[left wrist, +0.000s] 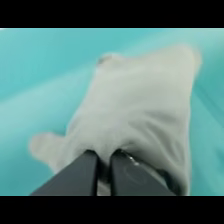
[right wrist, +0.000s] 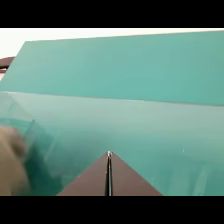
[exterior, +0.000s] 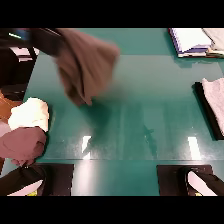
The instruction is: Fold the shirts.
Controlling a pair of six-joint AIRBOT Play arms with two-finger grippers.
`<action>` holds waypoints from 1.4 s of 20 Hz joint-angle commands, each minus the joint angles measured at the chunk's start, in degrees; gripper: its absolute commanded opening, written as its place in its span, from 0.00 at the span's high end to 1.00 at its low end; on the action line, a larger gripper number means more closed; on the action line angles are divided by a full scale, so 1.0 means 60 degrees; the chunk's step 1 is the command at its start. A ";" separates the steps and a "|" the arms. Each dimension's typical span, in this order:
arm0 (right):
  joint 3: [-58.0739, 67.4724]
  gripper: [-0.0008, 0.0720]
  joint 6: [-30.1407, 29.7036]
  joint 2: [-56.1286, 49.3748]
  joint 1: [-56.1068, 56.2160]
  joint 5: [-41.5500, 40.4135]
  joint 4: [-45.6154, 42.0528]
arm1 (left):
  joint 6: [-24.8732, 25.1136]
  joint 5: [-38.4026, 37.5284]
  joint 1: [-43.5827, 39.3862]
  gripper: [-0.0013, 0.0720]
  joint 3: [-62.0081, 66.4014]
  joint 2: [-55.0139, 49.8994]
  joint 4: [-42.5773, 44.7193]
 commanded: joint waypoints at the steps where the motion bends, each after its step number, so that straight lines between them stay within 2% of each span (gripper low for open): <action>1: 0.0135 0.97 0.0000 -0.0004 -0.0004 0.0204 -0.0004 | 0.0033 -0.0310 -0.2175 0.94 0.0087 -0.1752 -0.0237; 3: 0.0135 0.97 0.0004 0.0000 -0.0004 0.0237 0.0000 | 0.0127 0.0335 -0.2681 0.93 0.0087 -0.2929 -0.0962; 5: 0.0138 0.97 0.0000 0.0000 -0.0004 0.0280 0.0000 | 0.0251 0.0780 -0.2619 0.34 0.0095 -0.3526 -0.1038; 7: 0.0135 0.97 0.0000 0.0000 -0.0004 0.0437 -0.0004 | -0.0007 0.0506 -0.1971 0.33 0.0142 -0.3439 -0.0361; 10: 0.0120 0.97 0.0004 0.0000 -0.0004 0.0510 0.0000 | -0.0470 -0.0372 0.0248 0.33 0.0117 -0.3115 -0.0197; 13: 0.0120 0.97 0.0000 -0.0004 0.0000 0.0517 0.0000 | -0.0608 -0.0838 0.2677 0.33 -0.0528 -0.3115 -0.1515; 16: 0.0117 0.97 0.0004 -0.0004 0.0000 0.0517 0.0004 | -0.0102 -0.0619 0.4317 0.33 -0.2229 -0.3115 -0.3002; 19: 0.0117 0.97 0.0004 -0.0007 0.0000 0.0514 0.0004 | 0.0288 0.0055 0.4958 0.33 -0.4149 -0.3209 -0.3654; 22: 0.0117 0.97 0.0004 -0.0007 0.0000 0.0521 0.0004 | 0.0539 0.1064 0.4972 0.33 -0.5515 -0.3435 -0.3898; 28: 0.0091 0.97 0.0004 -0.0011 0.0000 0.0809 -0.0004 | 0.1581 0.1384 0.4969 0.33 -0.5912 -0.4156 -0.6160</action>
